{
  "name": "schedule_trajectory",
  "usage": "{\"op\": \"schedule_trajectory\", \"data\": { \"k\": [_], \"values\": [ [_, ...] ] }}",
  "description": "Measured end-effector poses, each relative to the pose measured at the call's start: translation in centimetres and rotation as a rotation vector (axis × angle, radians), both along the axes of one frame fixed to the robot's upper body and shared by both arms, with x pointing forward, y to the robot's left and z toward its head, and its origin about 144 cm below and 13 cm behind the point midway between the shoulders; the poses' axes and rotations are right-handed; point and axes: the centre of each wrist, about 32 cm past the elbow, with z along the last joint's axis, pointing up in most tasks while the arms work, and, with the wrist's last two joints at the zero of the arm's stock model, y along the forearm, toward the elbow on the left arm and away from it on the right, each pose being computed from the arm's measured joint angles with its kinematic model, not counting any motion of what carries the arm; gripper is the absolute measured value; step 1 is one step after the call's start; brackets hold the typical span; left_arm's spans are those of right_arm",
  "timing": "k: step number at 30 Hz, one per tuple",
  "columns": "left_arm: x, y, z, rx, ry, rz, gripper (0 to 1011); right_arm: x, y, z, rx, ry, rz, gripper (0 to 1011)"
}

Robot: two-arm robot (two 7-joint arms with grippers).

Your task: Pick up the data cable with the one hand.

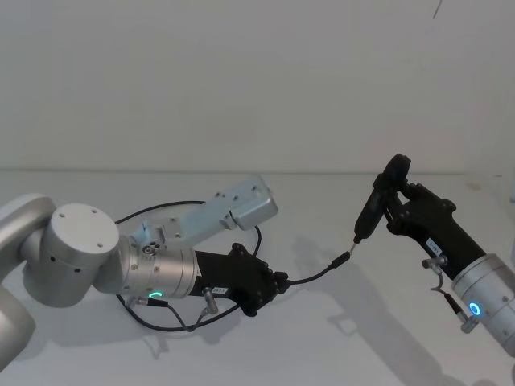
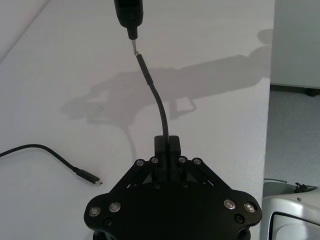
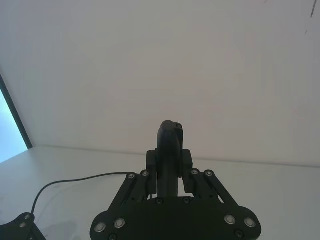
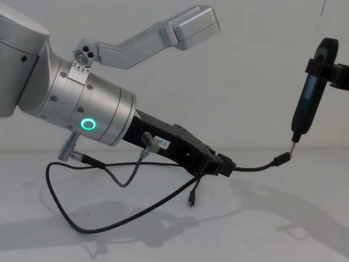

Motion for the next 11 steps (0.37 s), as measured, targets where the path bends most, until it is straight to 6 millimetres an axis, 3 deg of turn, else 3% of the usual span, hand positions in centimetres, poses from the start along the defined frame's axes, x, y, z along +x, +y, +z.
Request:
{"op": "schedule_trajectory", "data": {
  "k": [11],
  "values": [
    [0.0,0.0,0.0,0.0,0.0,0.0,40,0.01,0.01,0.01,-0.001,0.0,-0.001,279]
  ]
}}
